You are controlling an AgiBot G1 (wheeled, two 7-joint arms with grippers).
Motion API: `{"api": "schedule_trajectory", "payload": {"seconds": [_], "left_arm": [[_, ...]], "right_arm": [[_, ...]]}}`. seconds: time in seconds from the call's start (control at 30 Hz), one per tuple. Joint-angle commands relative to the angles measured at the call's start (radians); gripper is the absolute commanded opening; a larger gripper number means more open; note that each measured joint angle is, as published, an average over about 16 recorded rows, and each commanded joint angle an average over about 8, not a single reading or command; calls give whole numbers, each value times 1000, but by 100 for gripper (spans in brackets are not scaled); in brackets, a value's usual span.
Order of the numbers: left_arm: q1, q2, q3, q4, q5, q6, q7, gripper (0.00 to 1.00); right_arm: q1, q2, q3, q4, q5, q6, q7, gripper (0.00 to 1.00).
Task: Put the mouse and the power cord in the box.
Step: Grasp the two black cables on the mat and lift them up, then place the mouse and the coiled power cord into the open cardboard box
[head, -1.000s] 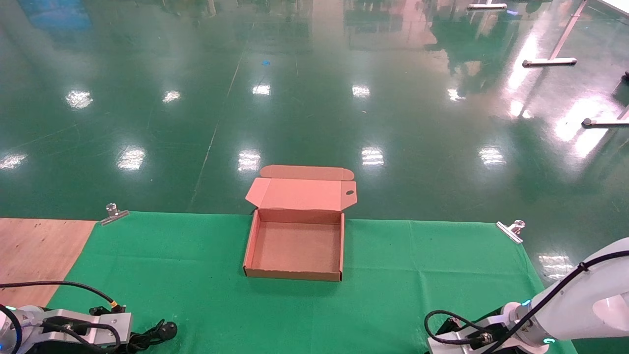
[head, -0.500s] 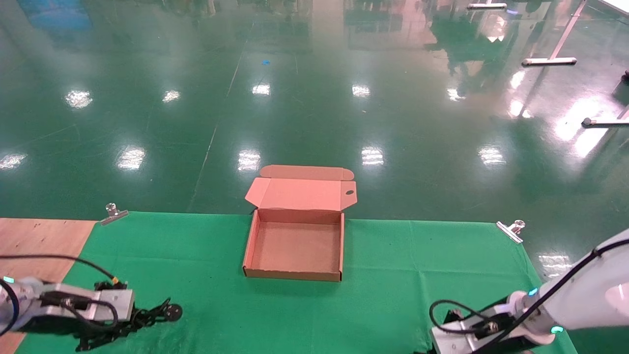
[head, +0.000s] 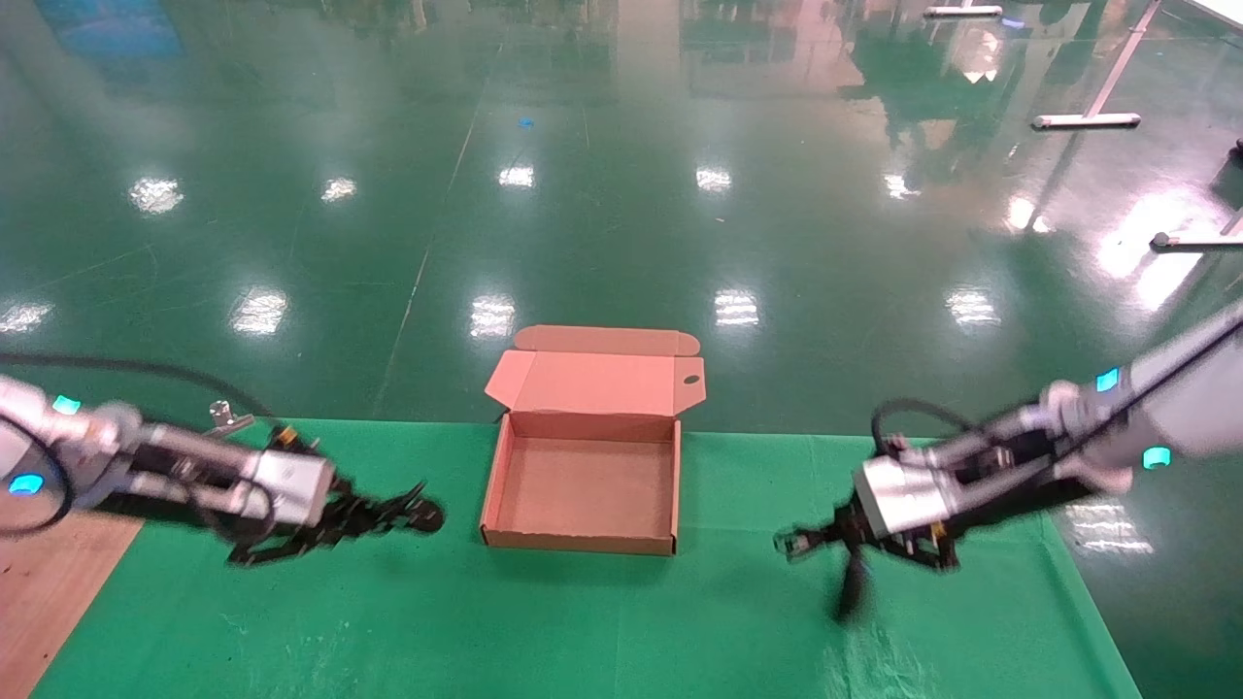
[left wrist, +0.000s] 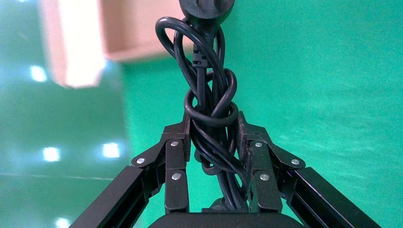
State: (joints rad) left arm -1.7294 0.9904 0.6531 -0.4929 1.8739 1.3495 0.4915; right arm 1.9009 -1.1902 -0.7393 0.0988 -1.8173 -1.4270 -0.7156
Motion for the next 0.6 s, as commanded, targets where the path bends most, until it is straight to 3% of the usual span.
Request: {"api": "schedule_trajectory", "payload": {"seconds": [0.03, 0.17, 0.33, 0.6], "left_arm": [[-17, 6, 0, -65, 0, 20, -33, 0], [-34, 58, -12, -99, -22, -7, -17, 0], [-52, 137, -27, -21, -47, -84, 90, 0], [-94, 236, -50, 189, -74, -230, 256, 0]], "right_arm": [[38, -5, -2, 17, -3, -21, 12, 0], [82, -56, 1, 35, -2, 12, 52, 0], [102, -132, 6, 32, 4, 104, 89, 0], [26, -176, 12, 121, 50, 353, 119, 0]]}}
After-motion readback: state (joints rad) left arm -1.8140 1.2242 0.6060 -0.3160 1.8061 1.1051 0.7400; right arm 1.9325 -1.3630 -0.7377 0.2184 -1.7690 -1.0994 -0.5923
